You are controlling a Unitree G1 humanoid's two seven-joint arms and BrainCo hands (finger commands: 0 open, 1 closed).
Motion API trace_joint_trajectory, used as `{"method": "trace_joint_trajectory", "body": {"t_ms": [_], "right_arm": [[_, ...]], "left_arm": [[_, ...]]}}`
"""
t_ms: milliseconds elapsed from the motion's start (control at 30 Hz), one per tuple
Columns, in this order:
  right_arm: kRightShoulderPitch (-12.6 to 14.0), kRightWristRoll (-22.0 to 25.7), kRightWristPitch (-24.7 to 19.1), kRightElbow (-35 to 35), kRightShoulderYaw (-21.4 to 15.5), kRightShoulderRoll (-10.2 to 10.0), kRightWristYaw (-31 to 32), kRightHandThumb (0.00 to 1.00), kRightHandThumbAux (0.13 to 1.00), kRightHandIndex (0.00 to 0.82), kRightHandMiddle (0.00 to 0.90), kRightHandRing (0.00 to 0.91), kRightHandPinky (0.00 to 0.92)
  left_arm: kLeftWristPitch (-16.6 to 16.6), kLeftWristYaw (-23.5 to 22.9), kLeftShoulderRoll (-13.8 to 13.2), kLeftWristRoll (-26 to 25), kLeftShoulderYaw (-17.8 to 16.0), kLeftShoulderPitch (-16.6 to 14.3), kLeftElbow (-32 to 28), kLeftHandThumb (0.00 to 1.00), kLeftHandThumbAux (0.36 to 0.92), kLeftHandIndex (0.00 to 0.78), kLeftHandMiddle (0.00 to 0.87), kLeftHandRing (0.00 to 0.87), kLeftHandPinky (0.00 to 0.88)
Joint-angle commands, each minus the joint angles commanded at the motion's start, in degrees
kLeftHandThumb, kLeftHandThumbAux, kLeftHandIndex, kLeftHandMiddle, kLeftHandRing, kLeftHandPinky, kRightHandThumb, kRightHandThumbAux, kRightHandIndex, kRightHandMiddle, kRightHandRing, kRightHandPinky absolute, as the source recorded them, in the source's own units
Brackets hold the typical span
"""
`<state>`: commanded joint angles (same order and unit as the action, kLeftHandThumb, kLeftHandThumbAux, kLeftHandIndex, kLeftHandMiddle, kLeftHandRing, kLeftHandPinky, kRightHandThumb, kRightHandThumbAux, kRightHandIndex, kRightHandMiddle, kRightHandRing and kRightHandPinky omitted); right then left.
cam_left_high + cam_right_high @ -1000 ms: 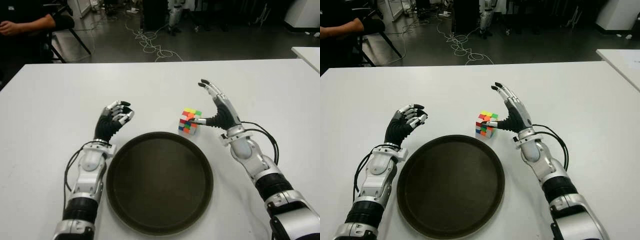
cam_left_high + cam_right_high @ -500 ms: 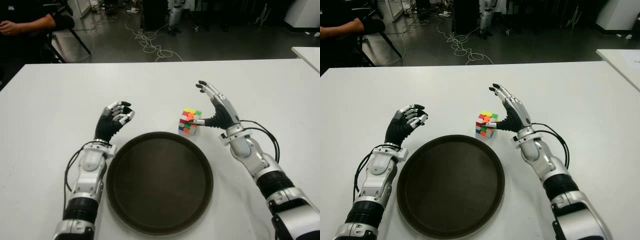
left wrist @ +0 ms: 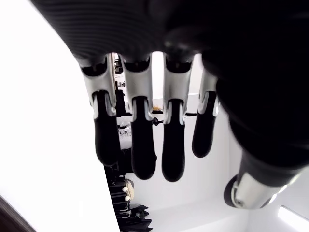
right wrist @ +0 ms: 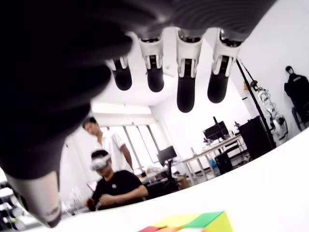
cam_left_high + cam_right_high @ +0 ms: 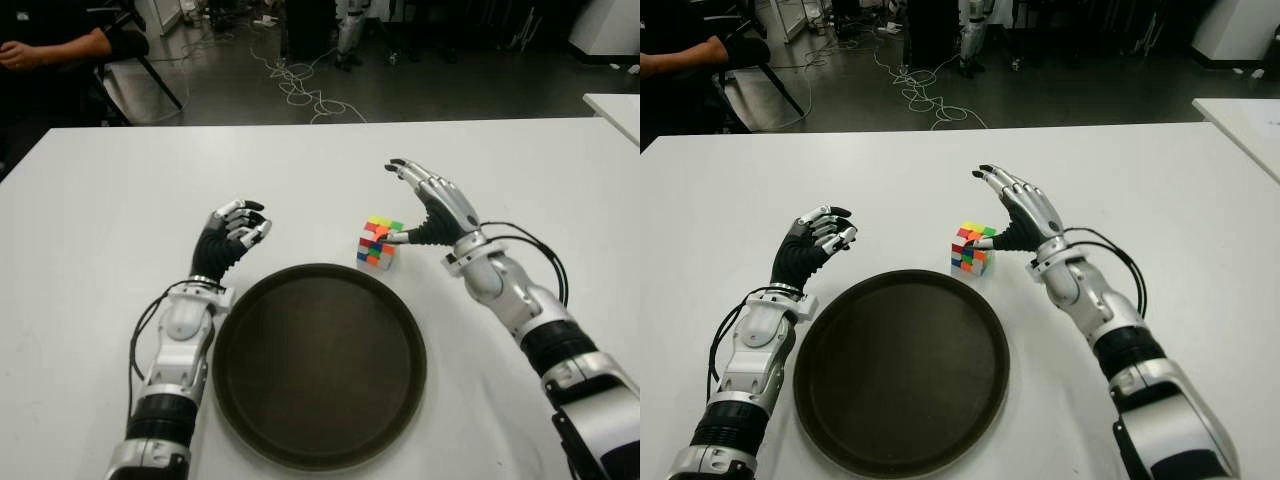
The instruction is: Pick up the Rubik's Cube and put it in the plate
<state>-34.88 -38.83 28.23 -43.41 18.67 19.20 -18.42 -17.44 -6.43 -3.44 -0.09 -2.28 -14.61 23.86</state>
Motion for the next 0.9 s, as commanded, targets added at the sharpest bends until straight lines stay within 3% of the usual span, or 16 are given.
{"method": "trace_joint_trajectory", "body": {"t_ms": [367,900], "right_arm": [[-4.6,-1.0,3.0,-9.8,1.9,-1.5,-8.5,0.0,0.779,0.162,0.201,0.239,0.28],[-6.6,1.8,8.6,-18.0,1.6,-3.6,-12.5,0.0,0.731,0.181,0.199,0.229,0.267]], "left_arm": [[0.1,0.0,-0.2,0.6,0.2,0.4,-0.7,0.824,0.682,0.369,0.497,0.476,0.506],[0.1,-0.4,-0.1,-0.2,0.0,0.7,-1.6,0.825,0.681,0.378,0.481,0.458,0.489]]}}
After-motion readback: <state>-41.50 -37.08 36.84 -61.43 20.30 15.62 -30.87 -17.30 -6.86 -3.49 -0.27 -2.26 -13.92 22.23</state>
